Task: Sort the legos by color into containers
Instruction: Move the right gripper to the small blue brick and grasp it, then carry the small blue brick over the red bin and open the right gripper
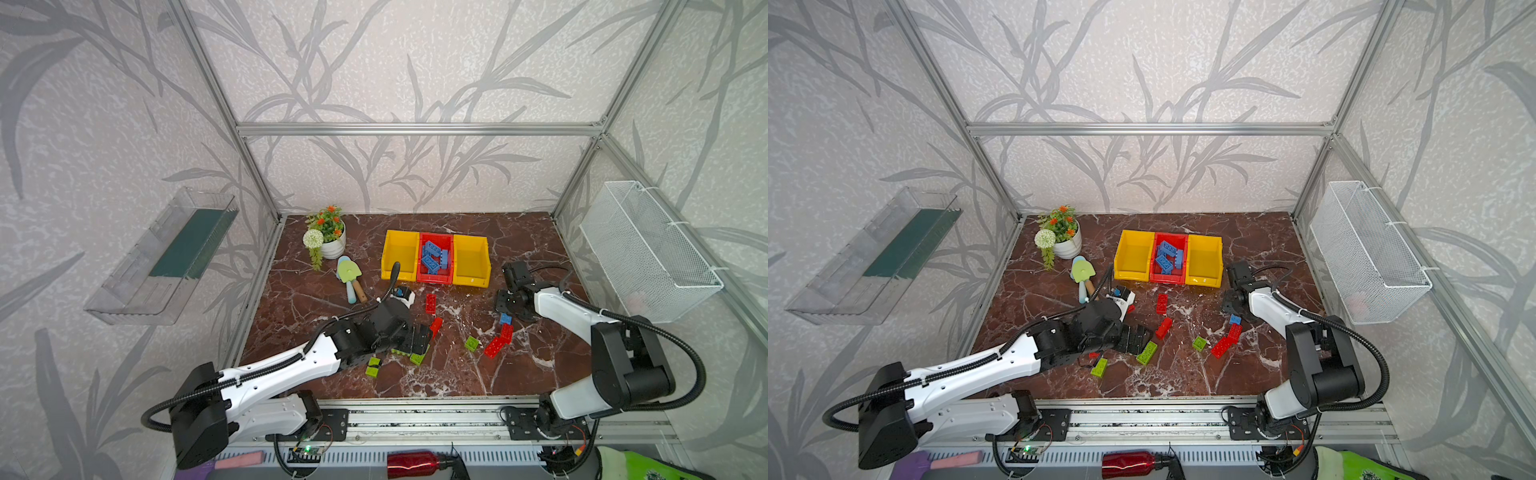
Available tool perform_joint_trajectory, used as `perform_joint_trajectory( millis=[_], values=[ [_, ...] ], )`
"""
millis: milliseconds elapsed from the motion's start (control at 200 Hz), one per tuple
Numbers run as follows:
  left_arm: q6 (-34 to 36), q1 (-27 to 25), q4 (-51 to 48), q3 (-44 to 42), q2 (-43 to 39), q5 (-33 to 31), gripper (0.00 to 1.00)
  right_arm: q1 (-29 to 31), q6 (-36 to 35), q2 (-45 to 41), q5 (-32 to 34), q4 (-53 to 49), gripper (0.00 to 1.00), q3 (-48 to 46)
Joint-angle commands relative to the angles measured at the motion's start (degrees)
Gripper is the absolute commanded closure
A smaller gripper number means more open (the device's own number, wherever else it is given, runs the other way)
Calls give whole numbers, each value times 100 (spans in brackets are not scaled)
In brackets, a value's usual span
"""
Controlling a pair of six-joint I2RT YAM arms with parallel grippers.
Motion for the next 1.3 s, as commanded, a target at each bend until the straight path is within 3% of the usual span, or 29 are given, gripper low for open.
perform_joint_trajectory(
  millis=[0, 360, 475, 715, 900, 1095, 1294],
  values=[
    [26, -22, -26, 190, 50, -155, 1, -48, 49, 247, -253, -112, 38, 65],
    [104, -21, -112, 56, -52, -321, 1, -51, 91, 650, -473, -414, 70, 340],
    [139, -17, -180, -1, -186, -450, 1, -48, 205, 600, -518, -595, 75, 450],
    [54, -9, -533, -91, -475, -1076, 1, 258, 129, 1, -626, -1050, 76, 1075],
    [15, 5, -593, -262, -648, -1243, 1, 596, -44, 127, -824, -1154, 76, 2075],
    [20, 70, -620, -297, -704, -1522, 1, 963, -216, 980, -920, -1307, 76, 3584],
    [129, 267, -641, -205, -679, -1660, 1, 1143, -433, 2402, -1113, -1648, 75, 5334]
  ],
)
